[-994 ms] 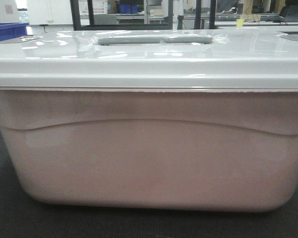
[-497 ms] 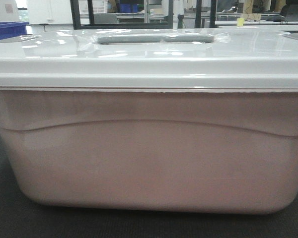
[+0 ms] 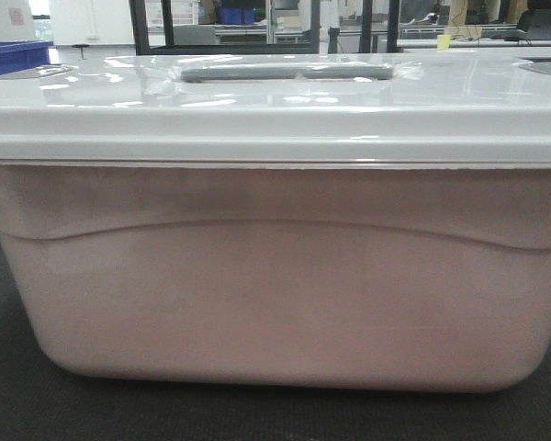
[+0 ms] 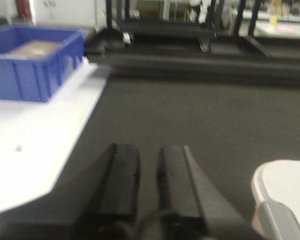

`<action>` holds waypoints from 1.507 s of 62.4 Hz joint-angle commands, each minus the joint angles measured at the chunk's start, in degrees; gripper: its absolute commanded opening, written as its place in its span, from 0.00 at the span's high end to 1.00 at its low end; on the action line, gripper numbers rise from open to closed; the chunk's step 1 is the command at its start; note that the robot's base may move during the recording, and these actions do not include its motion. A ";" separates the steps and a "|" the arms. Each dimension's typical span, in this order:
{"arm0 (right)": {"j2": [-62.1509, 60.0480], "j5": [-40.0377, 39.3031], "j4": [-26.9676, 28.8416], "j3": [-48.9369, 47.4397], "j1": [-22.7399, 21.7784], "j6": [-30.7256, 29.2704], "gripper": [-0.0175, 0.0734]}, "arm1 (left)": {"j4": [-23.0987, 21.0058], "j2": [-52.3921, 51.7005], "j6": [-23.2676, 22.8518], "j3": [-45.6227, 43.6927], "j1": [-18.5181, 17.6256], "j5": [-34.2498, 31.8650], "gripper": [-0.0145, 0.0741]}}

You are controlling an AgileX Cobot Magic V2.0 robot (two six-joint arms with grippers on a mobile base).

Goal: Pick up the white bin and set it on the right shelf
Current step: 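Move both grippers to the bin's short ends and clamp the white lid rims, then lift the pink bin off the table with both grippers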

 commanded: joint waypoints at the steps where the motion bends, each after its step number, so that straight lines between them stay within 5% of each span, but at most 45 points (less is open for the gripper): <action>1: 5.03 -2.66 0.08 -3.29 0.07 -0.18 0.30 | -3.07 5.22 -0.18 -4.42 -1.79 -1.49 0.55; 10: 10.19 3.16 0.08 -6.17 0.07 -0.18 0.13 | -8.08 12.13 -0.18 -8.60 -3.39 4.99 0.34; 27: 17.25 25.97 7.28 -18.84 0.07 -0.18 0.11 | -18.63 22.37 1.52 -15.43 -3.61 19.53 0.33; 37: 23.64 37.75 16.11 -25.79 0.07 -0.18 0.11 | -29.05 28.37 9.02 -17.57 -1.90 25.37 0.33; 49: 31.14 47.60 22.65 -29.57 -2.19 -0.61 0.11 | -45.92 34.90 23.88 -17.82 8.29 35.38 0.33; 58: 35.61 54.19 32.80 -29.63 -7.73 -10.19 0.11 | -54.72 39.09 30.07 -17.96 13.25 39.39 0.33; 68: 39.98 59.88 47.97 -29.63 -13.52 -21.99 0.11 | -55.76 43.81 31.96 -17.96 13.81 44.32 0.33; 80: 46.05 68.15 56.95 -27.70 -18.40 -31.91 0.11 | -62.94 49.60 37.36 -17.96 13.81 50.52 0.33; 94: 49.80 70.96 66.83 -19.10 -20.09 -41.81 0.11 | -63.56 55.03 37.83 -17.96 13.81 50.51 0.33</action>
